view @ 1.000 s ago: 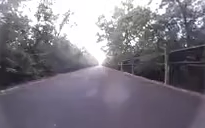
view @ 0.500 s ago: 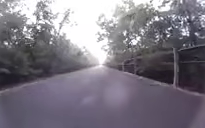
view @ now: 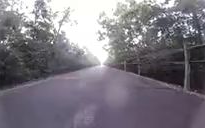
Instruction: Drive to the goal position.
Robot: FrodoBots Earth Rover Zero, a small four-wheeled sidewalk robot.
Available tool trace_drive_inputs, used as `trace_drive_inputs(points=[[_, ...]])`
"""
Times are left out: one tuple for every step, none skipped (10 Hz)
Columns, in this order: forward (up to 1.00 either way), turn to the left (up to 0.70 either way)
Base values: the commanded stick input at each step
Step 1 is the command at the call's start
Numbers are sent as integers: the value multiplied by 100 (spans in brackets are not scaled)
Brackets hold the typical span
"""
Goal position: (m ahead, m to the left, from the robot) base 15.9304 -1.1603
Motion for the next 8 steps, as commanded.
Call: trace_drive_inputs(points=[[100,0],[100,0],[100,0],[100,0],[100,0],[100,0],[100,0],[100,0]])
